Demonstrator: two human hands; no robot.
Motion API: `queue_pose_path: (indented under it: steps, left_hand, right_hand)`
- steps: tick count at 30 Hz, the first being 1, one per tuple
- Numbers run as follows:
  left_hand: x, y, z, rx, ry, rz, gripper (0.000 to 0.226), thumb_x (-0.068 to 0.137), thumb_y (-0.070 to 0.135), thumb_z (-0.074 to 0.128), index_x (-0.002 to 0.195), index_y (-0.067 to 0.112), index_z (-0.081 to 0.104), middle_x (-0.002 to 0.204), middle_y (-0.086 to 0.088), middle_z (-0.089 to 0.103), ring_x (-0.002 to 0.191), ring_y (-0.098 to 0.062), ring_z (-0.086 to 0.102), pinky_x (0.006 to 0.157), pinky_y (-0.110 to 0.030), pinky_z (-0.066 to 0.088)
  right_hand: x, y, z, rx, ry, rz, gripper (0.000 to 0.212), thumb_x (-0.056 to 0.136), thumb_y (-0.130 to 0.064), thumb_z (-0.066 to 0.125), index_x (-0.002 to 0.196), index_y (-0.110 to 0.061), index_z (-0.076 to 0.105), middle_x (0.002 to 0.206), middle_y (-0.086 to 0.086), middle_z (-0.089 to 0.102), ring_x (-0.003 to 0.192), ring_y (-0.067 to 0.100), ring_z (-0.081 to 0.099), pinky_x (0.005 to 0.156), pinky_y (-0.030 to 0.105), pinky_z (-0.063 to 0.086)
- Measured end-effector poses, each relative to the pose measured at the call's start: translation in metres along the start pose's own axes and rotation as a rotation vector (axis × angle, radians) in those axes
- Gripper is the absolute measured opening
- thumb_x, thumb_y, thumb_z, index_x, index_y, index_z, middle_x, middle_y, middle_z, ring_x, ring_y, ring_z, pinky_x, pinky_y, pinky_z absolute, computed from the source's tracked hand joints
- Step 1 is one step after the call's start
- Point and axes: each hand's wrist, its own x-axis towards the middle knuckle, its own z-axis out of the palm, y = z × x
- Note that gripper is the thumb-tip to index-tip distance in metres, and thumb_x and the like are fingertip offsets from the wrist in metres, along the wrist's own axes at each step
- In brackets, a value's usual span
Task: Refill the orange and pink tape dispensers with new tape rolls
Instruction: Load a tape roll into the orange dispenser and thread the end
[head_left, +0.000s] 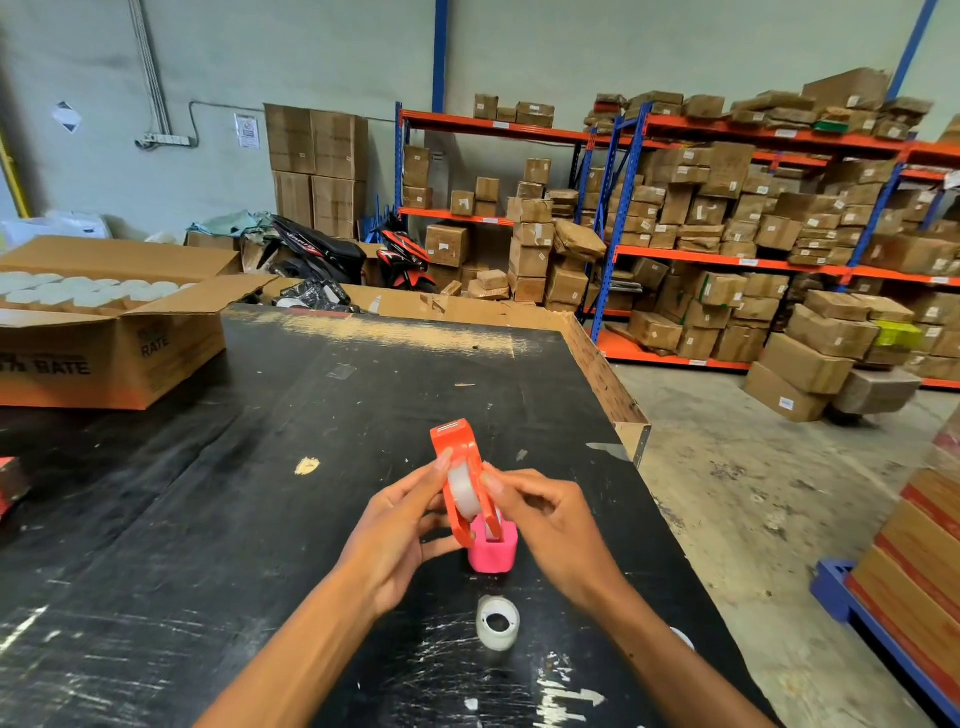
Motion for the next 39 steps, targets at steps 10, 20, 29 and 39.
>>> queue_pose_path:
  steps: [10,20,29,39]
  left_hand:
    - [0.000,0.010,-0.001,0.086,-0.020,0.043,0.042,0.079,0.043,0.061,0.111,0.018,0.072,0.086,-0.010,0.073,0.074,-0.020,0.062,0.063,-0.031,0.056]
    - [0.001,0.016,-0.004,0.208,-0.040,0.094,0.040,0.082,0.039,0.060,0.117,0.021,0.070,0.093,-0.013,0.075,0.074,-0.019,0.066,0.059,-0.029,0.054]
    - [0.006,0.011,0.002,0.192,0.042,0.095,0.046,0.079,0.045,0.062,0.119,0.022,0.068,0.082,-0.008,0.076,0.066,-0.015,0.069,0.057,-0.028,0.054]
    - [0.005,0.010,0.002,0.237,0.049,0.091,0.036,0.089,0.033,0.059,0.123,0.024,0.064,0.082,-0.004,0.078,0.073,-0.017,0.073,0.060,-0.025,0.055]
  right_hand:
    - [0.012,-0.005,0.005,0.020,0.036,-0.004,0.027,0.088,-0.015,0.065,0.113,-0.010,0.070,0.092,-0.003,0.072,0.089,0.004,0.070,0.078,0.019,0.054]
    - [0.019,-0.016,0.002,-0.193,0.013,-0.057,0.028,0.095,-0.032,0.052,0.106,-0.019,0.075,0.107,0.004,0.068,0.102,0.011,0.065,0.089,0.033,0.055]
    - [0.021,-0.025,-0.004,-0.290,0.032,-0.102,0.024,0.078,-0.027,0.077,0.101,-0.024,0.074,0.084,0.002,0.059,0.069,0.008,0.053,0.066,0.022,0.047]
    - [0.031,-0.032,-0.013,-0.364,-0.195,0.007,0.022,0.073,-0.013,0.081,0.092,-0.019,0.073,0.083,0.001,0.052,0.067,0.009,0.045,0.062,0.013,0.042]
